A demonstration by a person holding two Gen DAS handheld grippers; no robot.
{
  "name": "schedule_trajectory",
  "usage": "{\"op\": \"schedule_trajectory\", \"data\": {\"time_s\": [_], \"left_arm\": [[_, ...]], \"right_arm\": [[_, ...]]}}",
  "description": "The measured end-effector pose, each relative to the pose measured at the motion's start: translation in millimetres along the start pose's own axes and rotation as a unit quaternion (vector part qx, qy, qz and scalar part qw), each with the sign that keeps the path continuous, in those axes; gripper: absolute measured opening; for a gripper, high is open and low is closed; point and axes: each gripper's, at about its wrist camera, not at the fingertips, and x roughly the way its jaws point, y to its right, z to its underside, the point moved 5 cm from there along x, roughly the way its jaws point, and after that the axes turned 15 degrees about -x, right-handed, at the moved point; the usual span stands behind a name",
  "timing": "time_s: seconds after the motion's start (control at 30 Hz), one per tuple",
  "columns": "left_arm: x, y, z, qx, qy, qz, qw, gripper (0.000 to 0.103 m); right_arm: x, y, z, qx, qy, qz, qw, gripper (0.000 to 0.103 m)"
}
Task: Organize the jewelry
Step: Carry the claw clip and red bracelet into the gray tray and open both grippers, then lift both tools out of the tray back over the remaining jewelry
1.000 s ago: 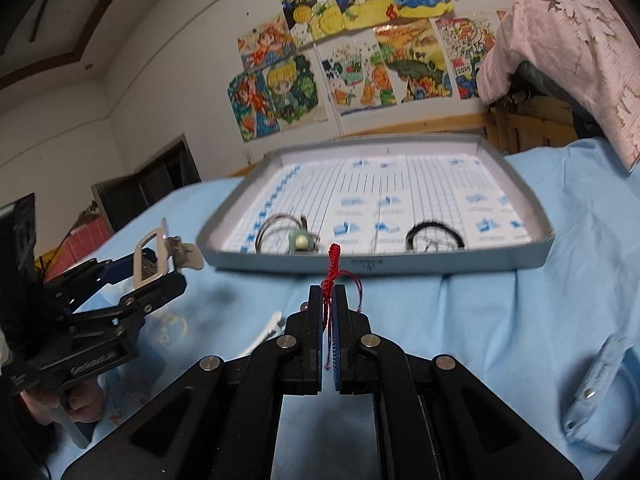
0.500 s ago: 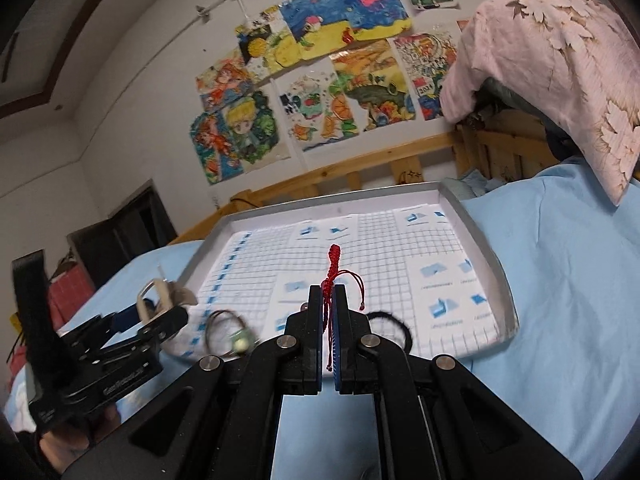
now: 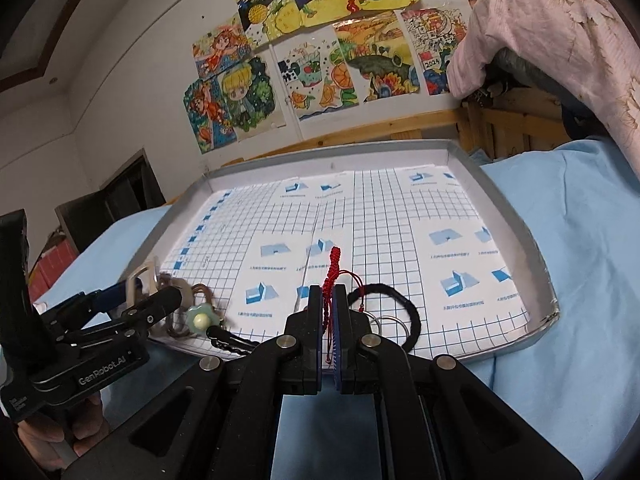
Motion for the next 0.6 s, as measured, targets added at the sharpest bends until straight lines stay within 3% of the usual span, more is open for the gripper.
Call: {"op": "schedule_trajectory", "data": {"time_s": [0.27,0.3,0.33,0.4,0.53,0.6], "left_arm": [[-11.2,-3.8,-4.6,-0.023,0.008,0.009,0.9997,0.092],[-14.4,-3.3,-4.8,-0.023,0.011,0.009,0.9997,0.094],[-18.2,-2.7,-5.0,-0.022,0.013,0.009,0.9996,0.094],[-26.1,-2.2,-5.3,-0.024,0.014,0.010,0.9996,0.094],[-47.1,-2.8,-2.6,-0.034,0.022,0.017,0.9990,0.100],[-64.4,-3.2,-0.3,-0.038,0.036,0.022,0.9984,0.103]], "right_arm": [[-13.6,5.2,-0.3,0.011,0.004,0.002,1.000,0.009],[-16.2,6.6,0.2,0.011,0.004,0.005,1.000,0.016],[-19.5,8.1,-0.9,0.013,0.006,0.007,1.000,0.030],[-28.2,11.5,-2.6,0.018,0.013,0.013,1.000,0.046],[-52.3,14.9,-10.1,0.013,0.024,0.030,0.999,0.048],[-67.0,13.8,-13.3,0.006,0.032,0.036,0.999,0.056]]}}
